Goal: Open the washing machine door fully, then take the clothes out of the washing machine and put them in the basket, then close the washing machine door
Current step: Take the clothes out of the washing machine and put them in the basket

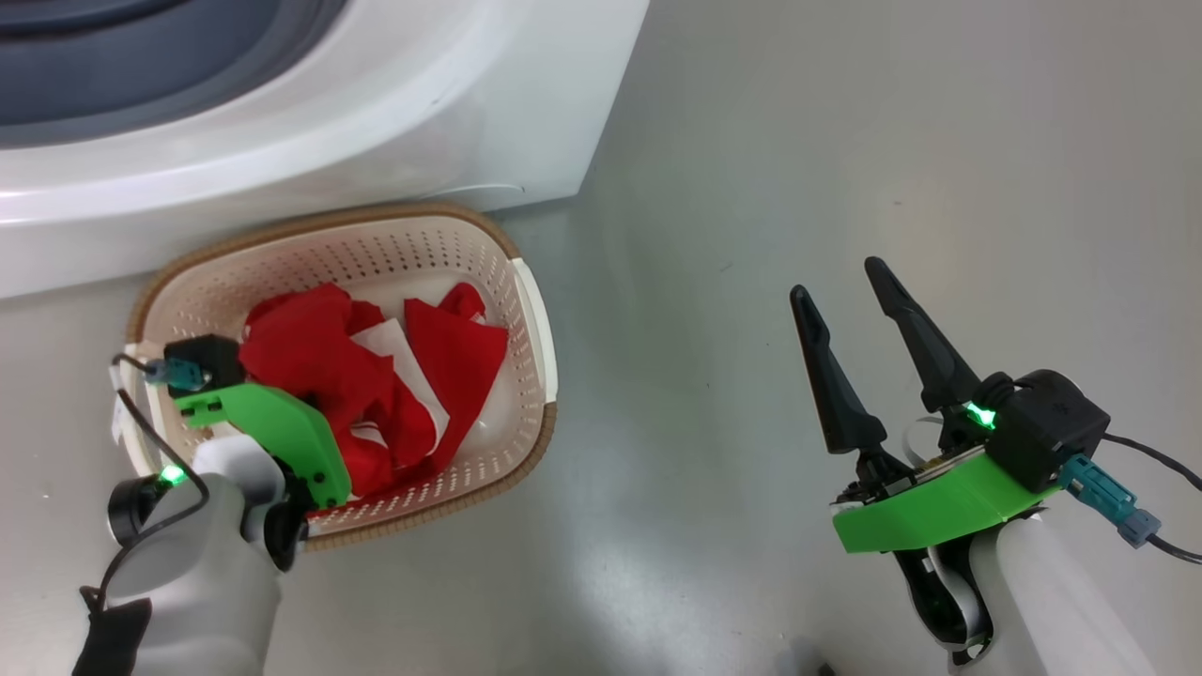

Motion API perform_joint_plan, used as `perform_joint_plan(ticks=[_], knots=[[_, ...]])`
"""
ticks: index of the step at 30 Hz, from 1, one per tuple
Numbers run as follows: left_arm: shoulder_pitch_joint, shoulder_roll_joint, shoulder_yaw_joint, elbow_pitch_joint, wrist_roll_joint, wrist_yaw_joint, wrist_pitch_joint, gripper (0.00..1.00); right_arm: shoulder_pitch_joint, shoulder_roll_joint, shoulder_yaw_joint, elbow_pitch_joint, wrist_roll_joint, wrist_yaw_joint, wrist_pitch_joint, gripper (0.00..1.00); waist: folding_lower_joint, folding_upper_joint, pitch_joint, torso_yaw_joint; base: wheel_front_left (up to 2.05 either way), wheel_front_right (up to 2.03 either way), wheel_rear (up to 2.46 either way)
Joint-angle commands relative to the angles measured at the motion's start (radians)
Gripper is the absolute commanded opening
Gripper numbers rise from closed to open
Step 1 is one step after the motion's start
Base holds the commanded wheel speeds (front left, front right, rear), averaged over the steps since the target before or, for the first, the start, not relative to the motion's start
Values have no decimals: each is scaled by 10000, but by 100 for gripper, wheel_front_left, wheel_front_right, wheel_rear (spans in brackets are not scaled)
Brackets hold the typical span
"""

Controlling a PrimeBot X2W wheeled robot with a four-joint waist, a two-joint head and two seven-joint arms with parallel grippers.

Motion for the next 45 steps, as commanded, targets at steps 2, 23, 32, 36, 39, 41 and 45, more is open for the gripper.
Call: perform_joint_plan(ticks=[2, 23, 32, 36, 39, 41, 45], knots=[[-81, 360, 142, -31, -56, 26, -74, 0, -101, -26, 259, -228, 183, 48, -63, 100, 0, -1, 170, -91, 0, 0, 0], [-82, 176, -72, 159, -185, -150, -1091, 100, -166, -26, 173, -34, 108, 48, -63, 100, 0, -1, -144, 147, 0, 0, 0], [397, -73, -128, 4, -399, -485, -2303, 100, 75, -26, -26, 88, -38, 48, -63, 100, 0, -1, -1038, 482, 0, 0, 0], [666, -155, -173, -264, -500, -585, -2852, 100, 209, -26, -168, 160, -166, 48, -63, 100, 0, -1, -1512, 681, 0, 0, 0], [902, -232, -190, -611, -643, -638, -3104, 100, 308, -26, -308, 221, -280, 48, -63, 100, 0, -1, -1870, 863, 0, 0, 0], [1193, -283, -235, -1048, -749, -663, -3257, 100, 413, -26, -420, 298, -391, 48, -63, 100, 0, -1, -2262, 1040, 0, 0, 0], [1698, -314, -279, -1866, -833, -677, -3355, 100, 583, -26, -551, 418, -507, 48, -63, 100, 0, -1, -2827, 1246, 0, 0, 0]])
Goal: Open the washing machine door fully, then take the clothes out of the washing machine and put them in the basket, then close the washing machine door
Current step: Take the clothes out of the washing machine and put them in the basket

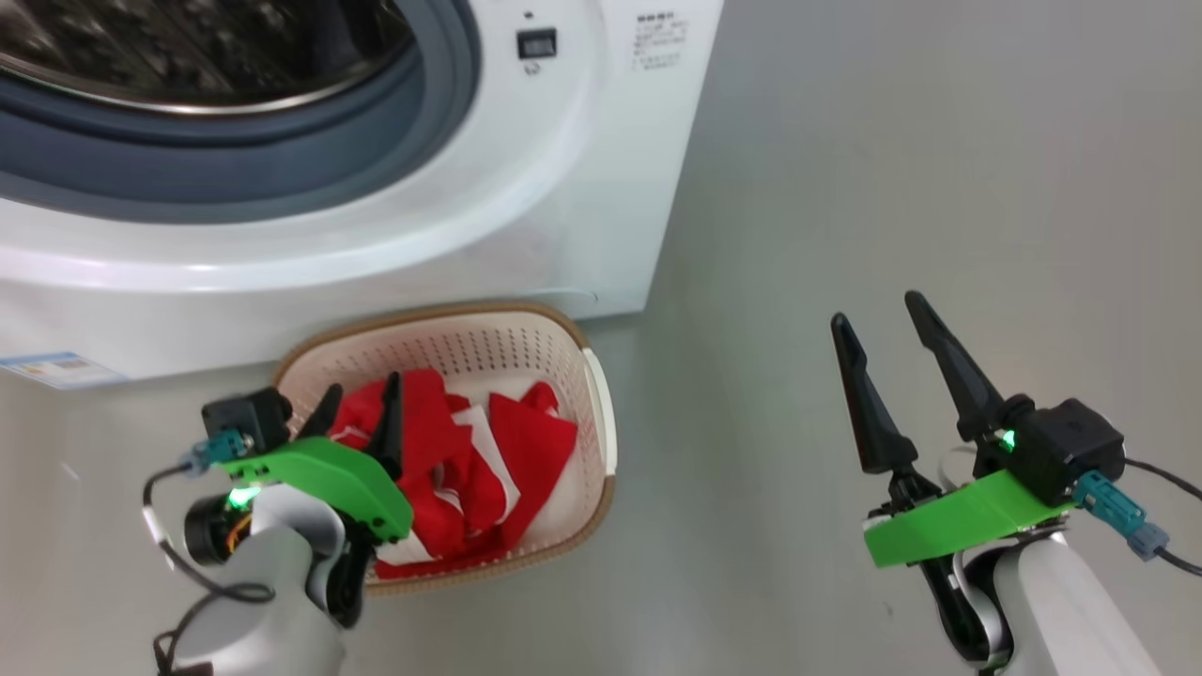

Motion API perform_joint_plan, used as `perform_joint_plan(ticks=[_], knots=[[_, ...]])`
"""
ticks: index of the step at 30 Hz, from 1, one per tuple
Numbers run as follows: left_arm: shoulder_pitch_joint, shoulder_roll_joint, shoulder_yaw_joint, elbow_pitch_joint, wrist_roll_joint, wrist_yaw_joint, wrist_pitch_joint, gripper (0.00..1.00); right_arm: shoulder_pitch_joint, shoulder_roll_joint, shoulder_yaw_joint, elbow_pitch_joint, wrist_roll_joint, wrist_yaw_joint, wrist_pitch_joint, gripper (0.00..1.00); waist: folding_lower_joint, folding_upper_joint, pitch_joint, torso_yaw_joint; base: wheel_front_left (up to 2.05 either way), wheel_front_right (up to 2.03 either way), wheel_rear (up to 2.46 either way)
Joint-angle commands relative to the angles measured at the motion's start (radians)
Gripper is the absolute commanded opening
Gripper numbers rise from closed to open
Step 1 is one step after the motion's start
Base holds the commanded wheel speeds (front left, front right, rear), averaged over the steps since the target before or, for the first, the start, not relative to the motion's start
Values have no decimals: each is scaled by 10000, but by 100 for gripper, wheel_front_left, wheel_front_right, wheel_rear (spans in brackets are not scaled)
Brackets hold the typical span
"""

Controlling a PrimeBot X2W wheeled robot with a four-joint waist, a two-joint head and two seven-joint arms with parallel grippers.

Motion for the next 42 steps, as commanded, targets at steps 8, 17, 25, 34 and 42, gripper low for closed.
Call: perform_joint_plan(ticks=[8, 17, 25, 34, 42], knots=[[1505, 413, 528, -2407, 190, 54, -157, 100, 549, -14, -84, -68, -256, 48, -63, 100, 0, 0, -1517, 548, 0, 0, 0], [3378, 566, 997, -5248, 928, 570, -159, 100, 1110, -14, -491, -80, -430, 48, -63, 100, 0, 0, -2458, 494, 0, 0, 0], [4952, 595, 1400, -7658, 1623, 988, -159, 100, 1634, -14, -748, -146, -519, 48, -63, 100, 0, 0, -3237, 402, 0, 0, 0], [6390, 610, 1823, -9568, 2345, 1544, -160, 100, 2226, -14, -920, -319, -565, 48, -63, 100, 0, 0, -3743, 374, 0, 0, 0], [7201, 692, 1951, -10098, 2557, 1787, -160, 100, 2524, -14, -1024, -486, -581, 48, -63, 100, 0, 0, -4020, 406, 0, 0, 0]])
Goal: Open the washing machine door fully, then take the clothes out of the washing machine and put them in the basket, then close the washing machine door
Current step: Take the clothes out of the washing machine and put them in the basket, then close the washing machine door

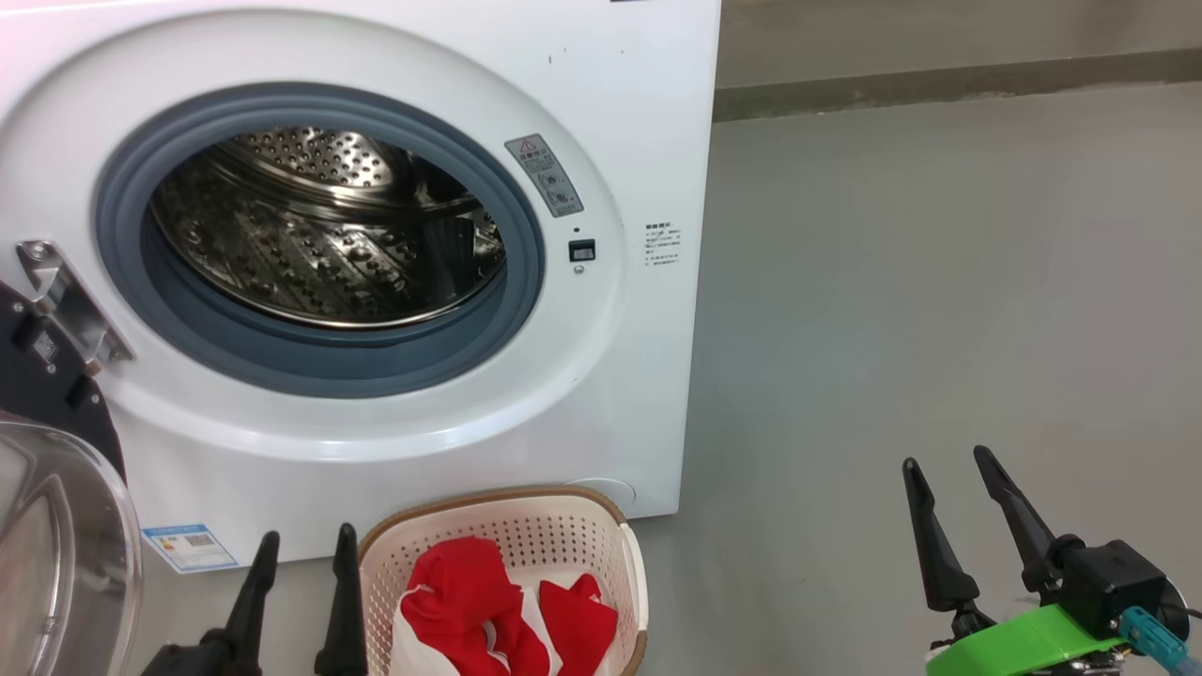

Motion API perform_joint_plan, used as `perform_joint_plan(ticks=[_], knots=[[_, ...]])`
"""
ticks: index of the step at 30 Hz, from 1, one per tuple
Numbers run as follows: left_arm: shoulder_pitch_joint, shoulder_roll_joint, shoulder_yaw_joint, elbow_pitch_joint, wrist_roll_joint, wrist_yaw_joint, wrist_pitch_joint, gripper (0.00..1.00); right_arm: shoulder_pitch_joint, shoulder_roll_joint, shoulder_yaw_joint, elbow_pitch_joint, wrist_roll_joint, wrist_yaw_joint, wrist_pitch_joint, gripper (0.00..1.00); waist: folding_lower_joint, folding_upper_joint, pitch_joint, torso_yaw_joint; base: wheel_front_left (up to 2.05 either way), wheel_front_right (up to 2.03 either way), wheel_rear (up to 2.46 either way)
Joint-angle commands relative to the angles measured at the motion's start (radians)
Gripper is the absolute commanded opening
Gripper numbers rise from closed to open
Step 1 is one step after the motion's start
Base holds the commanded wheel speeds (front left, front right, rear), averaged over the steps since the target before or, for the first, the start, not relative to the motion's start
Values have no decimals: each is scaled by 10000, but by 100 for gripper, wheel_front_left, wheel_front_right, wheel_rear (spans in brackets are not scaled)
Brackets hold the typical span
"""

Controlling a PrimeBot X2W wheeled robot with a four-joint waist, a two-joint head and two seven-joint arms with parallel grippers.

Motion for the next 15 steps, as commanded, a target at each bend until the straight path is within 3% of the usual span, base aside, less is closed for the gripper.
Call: perform_joint_plan(ticks=[1, 15], knots=[[-104, 155, 338, -374, 126, 111, -82, 100, -112, -75, 172, -298, -138, 48, -65, 100, 0, 0, -63, 24, 0, 0, 0], [129, 213, 238, -749, 254, 417, 41, 100, -26, -75, 164, -388, -229, 48, -65, 100, 0, 0, -57, 150, -6, 4, 1]])
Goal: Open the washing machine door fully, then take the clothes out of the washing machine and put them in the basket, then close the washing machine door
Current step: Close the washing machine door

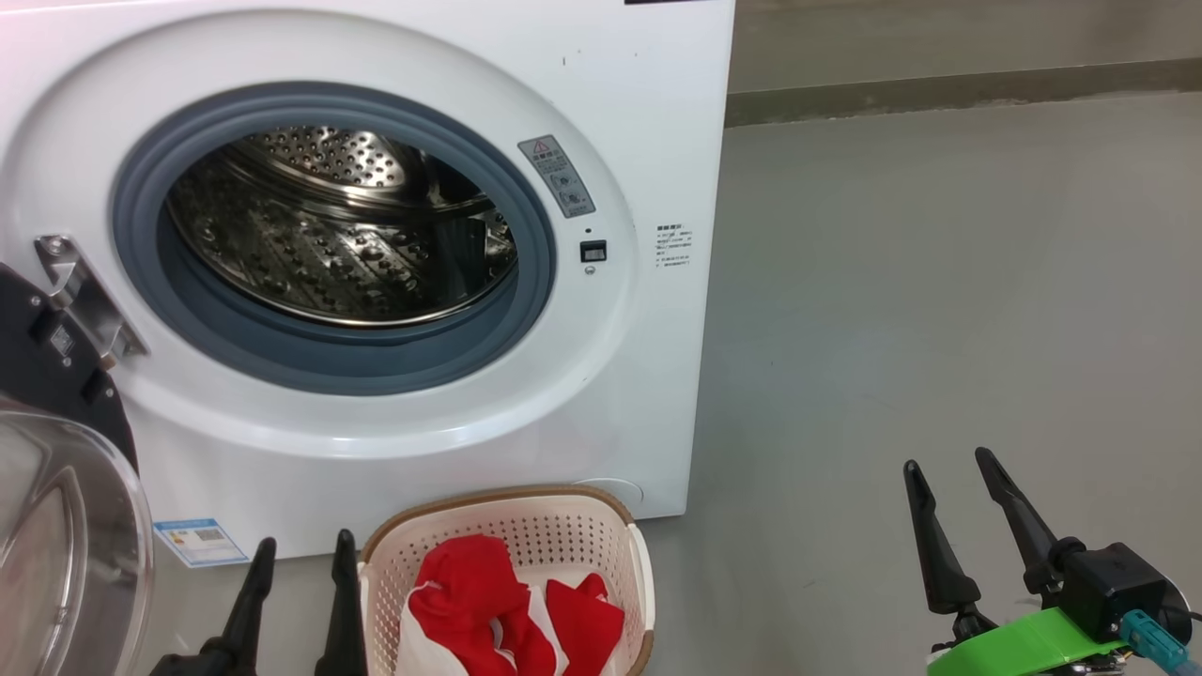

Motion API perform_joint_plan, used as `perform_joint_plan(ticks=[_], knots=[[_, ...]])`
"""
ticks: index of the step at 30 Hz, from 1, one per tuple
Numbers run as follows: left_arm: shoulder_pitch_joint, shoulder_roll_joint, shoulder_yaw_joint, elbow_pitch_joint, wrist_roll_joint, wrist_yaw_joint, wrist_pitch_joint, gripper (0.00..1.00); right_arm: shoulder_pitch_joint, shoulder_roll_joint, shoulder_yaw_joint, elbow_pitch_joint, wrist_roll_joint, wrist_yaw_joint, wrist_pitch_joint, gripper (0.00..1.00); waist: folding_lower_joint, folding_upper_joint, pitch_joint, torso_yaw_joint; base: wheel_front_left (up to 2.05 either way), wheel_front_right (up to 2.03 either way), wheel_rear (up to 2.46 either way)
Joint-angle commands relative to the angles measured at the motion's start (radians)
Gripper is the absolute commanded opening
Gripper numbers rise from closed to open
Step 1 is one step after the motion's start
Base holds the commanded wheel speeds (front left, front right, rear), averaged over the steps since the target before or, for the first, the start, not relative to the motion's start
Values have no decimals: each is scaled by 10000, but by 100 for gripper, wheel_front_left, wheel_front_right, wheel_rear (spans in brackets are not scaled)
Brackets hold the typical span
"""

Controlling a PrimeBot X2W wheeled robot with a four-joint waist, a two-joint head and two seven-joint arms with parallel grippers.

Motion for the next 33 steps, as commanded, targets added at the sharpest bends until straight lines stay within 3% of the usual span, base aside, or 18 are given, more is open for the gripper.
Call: perform_joint_plan(ticks=[1, 20, 33], knots=[[-146, 108, 273, -364, 108, 109, 11, 100, -130, -81, 197, -290, -129, 48, -65, 100, 0, -1, 8, 19, -57, 45, 12], [-48, 130, 7, -864, 29, 212, 281, 100, -193, -81, 239, -156, -12, 48, -65, 100, 0, -1, -4, 93, -138, 134, 5], [-6, 76, -111, -917, -7, 364, 250, 100, -94, -81, 231, -215, 1, 48, -65, 100, 0, -1, -86, 304, -21, 21, 0]])
